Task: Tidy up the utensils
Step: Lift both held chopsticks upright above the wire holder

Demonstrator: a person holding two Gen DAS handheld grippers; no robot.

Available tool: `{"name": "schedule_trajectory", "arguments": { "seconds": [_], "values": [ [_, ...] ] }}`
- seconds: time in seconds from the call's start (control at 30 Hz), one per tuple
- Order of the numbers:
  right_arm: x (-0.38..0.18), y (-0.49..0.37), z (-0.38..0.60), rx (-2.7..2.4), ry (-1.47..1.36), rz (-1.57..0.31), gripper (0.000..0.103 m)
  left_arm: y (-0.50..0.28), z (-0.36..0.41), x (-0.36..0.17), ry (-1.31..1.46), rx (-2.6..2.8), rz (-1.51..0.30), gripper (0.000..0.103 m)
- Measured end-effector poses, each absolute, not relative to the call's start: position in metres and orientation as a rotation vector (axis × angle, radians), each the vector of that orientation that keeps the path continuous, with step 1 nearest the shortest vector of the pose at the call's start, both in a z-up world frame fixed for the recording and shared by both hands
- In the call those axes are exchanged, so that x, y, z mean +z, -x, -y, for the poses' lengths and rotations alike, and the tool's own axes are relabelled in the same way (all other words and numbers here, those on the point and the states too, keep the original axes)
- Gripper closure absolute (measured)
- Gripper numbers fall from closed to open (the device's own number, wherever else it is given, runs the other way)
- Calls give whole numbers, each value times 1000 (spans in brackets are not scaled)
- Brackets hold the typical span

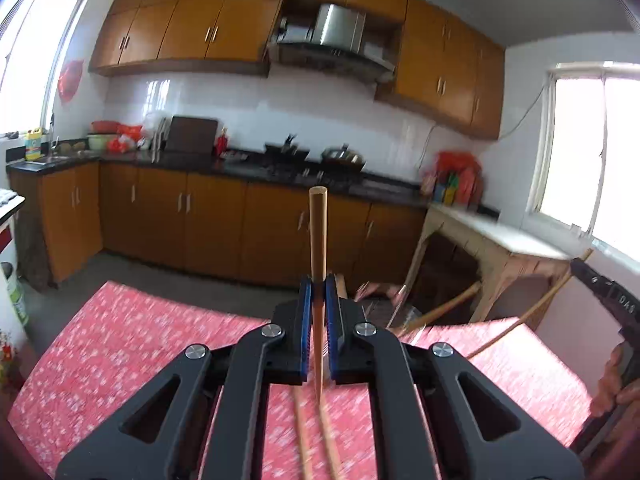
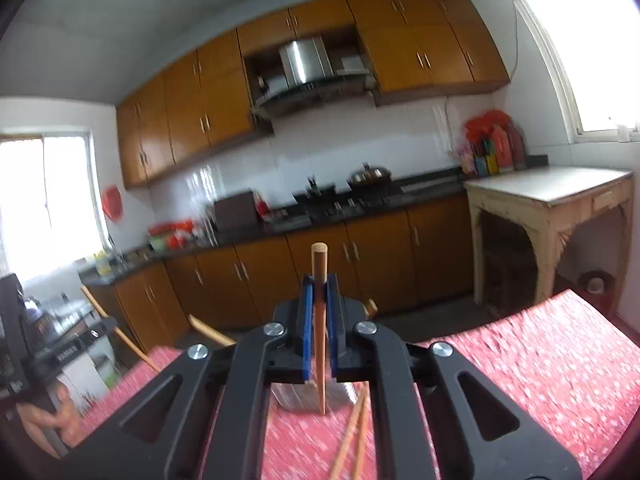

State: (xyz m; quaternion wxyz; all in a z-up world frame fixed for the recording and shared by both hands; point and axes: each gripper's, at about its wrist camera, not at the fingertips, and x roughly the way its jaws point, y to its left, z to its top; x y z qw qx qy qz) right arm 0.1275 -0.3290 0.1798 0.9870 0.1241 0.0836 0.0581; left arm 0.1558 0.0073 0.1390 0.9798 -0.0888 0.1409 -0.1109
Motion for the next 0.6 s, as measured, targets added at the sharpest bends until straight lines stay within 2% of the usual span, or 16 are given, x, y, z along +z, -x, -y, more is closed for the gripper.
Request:
{"name": "schedule_trajectory", "arguments": {
  "seconds": [0.27,0.6],
  "values": [
    [205,-160,311,119,-228,-78,95,-181,33,173,220,-210,-163,97],
    [175,-223,314,124,-254,-155,95,-235,45,148,259,-150,-189,97]
  ]
}}
